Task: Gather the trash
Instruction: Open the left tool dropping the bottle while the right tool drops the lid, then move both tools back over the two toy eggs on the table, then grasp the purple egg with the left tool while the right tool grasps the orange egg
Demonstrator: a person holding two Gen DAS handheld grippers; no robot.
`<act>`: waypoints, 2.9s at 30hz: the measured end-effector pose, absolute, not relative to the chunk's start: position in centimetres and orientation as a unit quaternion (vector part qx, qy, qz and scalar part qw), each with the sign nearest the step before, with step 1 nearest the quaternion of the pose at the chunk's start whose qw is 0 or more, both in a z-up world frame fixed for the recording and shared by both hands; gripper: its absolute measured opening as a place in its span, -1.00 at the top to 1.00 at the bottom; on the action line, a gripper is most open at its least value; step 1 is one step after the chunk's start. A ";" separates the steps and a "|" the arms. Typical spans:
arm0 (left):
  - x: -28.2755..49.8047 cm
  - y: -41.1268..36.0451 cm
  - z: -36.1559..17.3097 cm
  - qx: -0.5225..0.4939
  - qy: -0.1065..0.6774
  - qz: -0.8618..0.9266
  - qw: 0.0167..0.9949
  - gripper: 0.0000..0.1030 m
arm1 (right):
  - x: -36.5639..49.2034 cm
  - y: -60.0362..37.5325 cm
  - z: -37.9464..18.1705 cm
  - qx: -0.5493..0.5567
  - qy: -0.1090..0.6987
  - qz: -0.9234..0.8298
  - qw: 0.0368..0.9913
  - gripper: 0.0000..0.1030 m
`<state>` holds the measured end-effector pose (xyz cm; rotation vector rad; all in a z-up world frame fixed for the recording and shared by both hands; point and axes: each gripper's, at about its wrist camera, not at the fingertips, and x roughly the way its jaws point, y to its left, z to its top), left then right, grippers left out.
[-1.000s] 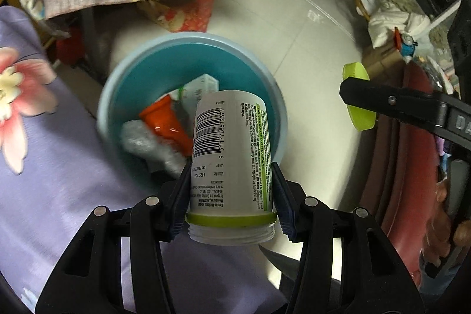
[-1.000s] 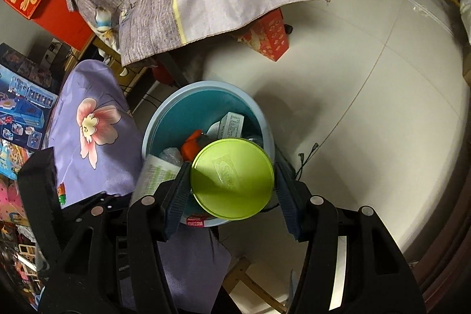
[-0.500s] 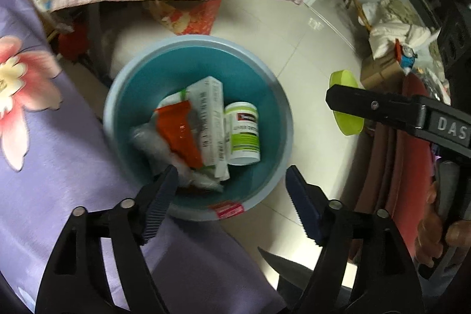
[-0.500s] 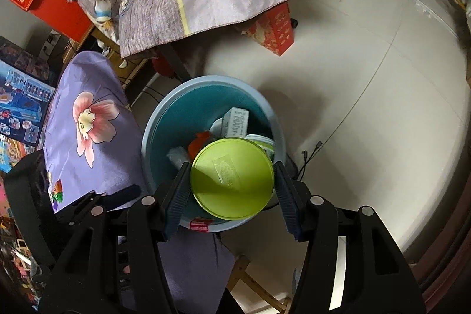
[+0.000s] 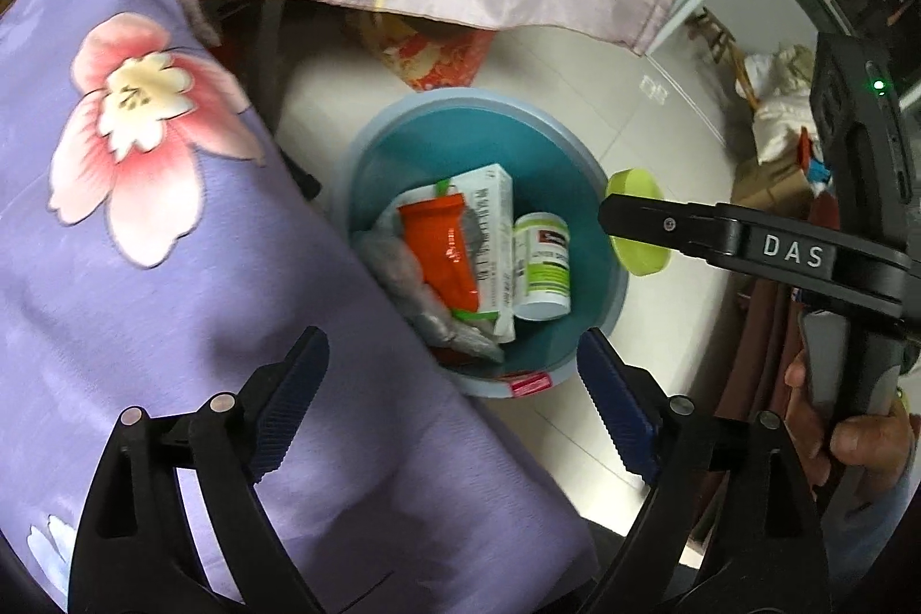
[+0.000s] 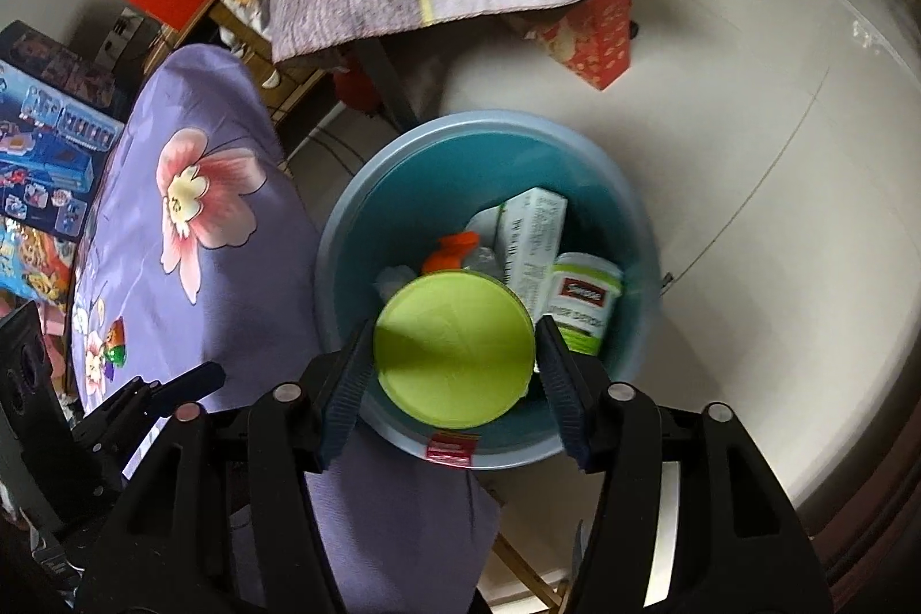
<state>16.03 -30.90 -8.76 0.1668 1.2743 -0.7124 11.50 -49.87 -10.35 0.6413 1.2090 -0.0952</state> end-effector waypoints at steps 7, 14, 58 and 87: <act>16.6 -28.7 -8.5 0.058 0.584 -0.304 0.750 -0.74 | 11.2 -49.7 -10.8 0.305 0.561 -0.051 0.768 -0.44; 16.4 -27.0 -8.2 0.051 0.584 -0.294 0.755 -0.77 | 10.3 -50.1 -10.9 0.319 0.565 -0.063 0.758 -0.60; 17.5 7.4 -5.6 -0.051 0.516 -0.150 0.842 -0.87 | 21.7 -14.8 -6.5 0.145 0.630 0.063 0.760 -0.69; 24.1 14.1 -9.0 0.011 0.511 -0.116 0.852 -0.72 | 29.1 -2.3 -8.0 0.049 0.612 0.151 0.775 0.07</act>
